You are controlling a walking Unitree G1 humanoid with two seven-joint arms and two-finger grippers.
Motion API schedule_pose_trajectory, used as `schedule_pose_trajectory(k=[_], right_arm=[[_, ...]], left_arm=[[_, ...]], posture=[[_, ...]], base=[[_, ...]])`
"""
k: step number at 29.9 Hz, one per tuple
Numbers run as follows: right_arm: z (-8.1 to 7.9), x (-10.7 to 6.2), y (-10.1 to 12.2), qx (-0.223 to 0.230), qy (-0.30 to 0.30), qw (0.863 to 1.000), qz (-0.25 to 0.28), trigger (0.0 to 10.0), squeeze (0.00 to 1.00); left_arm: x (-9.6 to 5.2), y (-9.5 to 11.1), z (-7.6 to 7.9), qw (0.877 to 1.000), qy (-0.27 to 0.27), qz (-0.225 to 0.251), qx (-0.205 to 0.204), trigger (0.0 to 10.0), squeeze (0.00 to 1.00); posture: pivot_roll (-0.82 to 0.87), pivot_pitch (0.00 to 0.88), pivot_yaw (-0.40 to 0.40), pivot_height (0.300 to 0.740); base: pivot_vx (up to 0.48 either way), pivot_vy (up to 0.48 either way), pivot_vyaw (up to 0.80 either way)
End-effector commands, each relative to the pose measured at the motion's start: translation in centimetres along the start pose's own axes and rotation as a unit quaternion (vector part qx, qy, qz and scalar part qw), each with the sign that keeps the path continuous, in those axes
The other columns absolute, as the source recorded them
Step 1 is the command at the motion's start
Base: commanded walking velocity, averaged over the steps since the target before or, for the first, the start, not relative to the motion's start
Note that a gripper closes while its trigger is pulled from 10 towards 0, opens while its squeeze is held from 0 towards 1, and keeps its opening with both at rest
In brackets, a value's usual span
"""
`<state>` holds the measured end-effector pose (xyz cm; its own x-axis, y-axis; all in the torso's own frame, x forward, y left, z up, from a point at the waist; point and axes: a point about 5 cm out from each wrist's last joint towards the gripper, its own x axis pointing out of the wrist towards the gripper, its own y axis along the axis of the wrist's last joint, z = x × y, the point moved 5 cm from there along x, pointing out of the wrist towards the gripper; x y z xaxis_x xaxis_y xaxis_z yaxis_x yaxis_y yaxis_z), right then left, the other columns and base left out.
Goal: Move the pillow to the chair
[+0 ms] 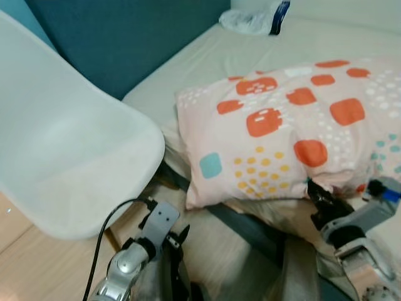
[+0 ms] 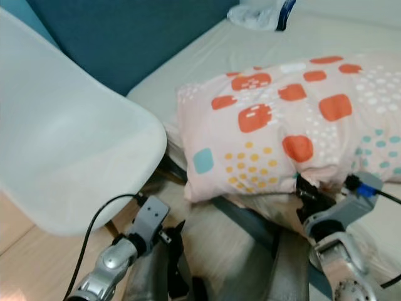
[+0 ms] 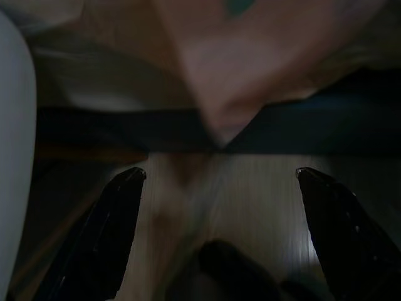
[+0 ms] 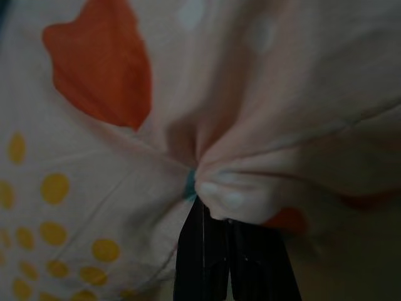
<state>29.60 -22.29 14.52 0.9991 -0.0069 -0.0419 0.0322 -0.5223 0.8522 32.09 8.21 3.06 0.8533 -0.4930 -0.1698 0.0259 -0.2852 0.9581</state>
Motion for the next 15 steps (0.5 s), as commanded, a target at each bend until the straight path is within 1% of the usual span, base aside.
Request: schedule_pose_trajectory(k=[1, 3, 4, 5, 6, 7, 9, 10, 13, 14, 15], right_arm=[[-0.6, 0.5, -1.0, 0.008, 0.016, 1.000, -0.006, 0.0, 0.00], [-2.4, 1.4, -1.9, 0.015, 0.059, 0.998, -0.016, 0.0, 0.00], [-2.4, 1.4, -1.9, 0.015, 0.059, 0.998, -0.016, 0.0, 0.00], [-2.9, 1.7, -2.3, 0.018, 0.073, 0.997, -0.019, 0.0, 0.00], [-4.2, 2.6, -2.9, 0.019, 0.096, 0.995, -0.031, 0.0, 0.00], [-4.2, 2.6, -2.9, 0.019, 0.096, 0.995, -0.031, 0.0, 0.00], [-5.3, 3.3, -3.2, 0.016, 0.110, 0.993, -0.035, 0.0, 0.00], [-5.7, 3.8, -3.0, 0.018, 0.116, 0.992, -0.033, 0.0, 0.00], [-7.0, 5.4, -2.1, 0.014, 0.136, 0.990, -0.020, 0.0, 0.00], [-7.3, 5.8, -1.8, 0.011, 0.140, 0.990, -0.016, 0.0, 0.00], [-7.3, 5.8, -1.8, 0.011, 0.140, 0.990, -0.016, 0.0, 0.00]], left_arm=[[-0.2, -1.0, -0.3, 1.000, 0.013, -0.014, -0.006, 10.0, 0.00], [0.2, -0.9, -1.0, 0.999, 0.033, -0.012, -0.017, 10.0, 0.00], [0.2, -0.9, -1.0, 0.999, 0.033, -0.012, -0.017, 10.0, 0.00], [0.4, -0.8, -1.2, 0.999, 0.042, -0.012, -0.022, 10.0, 0.00], [0.7, -0.7, -1.9, 0.997, 0.062, -0.010, -0.035, 10.0, 0.00], [0.7, -0.7, -1.9, 0.997, 0.062, -0.010, -0.035, 10.0, 0.00], [0.9, -0.6, -2.3, 0.996, 0.076, -0.007, -0.044, 10.0, 0.00], [1.1, -0.5, -2.5, 0.996, 0.081, -0.006, -0.045, 10.0, 0.00], [1.4, -0.4, -3.2, 0.993, 0.102, -0.005, -0.054, 10.0, 0.00], [1.4, -0.4, -3.4, 0.993, 0.108, -0.004, -0.057, 10.0, 0.00], [1.4, -0.4, -3.4, 0.993, 0.108, -0.004, -0.057, 10.0, 0.00]], posture=[[-0.11, 0.069, 0.160, 0.496], [-0.11, 0.043, 0.135, 0.505], [-0.11, 0.043, 0.135, 0.505], [-0.11, 0.029, 0.126, 0.509], [-0.10, 0.007, 0.108, 0.518], [-0.10, 0.007, 0.108, 0.518], [-0.10, 0.000, 0.100, 0.527], [-0.09, 0.000, 0.081, 0.532], [-0.08, 0.000, 0.065, 0.546], [-0.08, 0.000, 0.061, 0.550], [-0.08, 0.000, 0.061, 0.550]], base=[[0.000, 0.000, 0.00], [0.000, 0.000, 0.00], [0.000, 0.000, 0.00], [0.000, 0.000, 0.00], [0.000, 0.000, 0.00], [0.000, 0.000, 0.00], [0.000, 0.000, 0.00], [0.000, 0.000, 0.00], [0.000, 0.000, 0.00], [0.000, 0.000, 0.00], [0.000, 0.000, 0.00]])
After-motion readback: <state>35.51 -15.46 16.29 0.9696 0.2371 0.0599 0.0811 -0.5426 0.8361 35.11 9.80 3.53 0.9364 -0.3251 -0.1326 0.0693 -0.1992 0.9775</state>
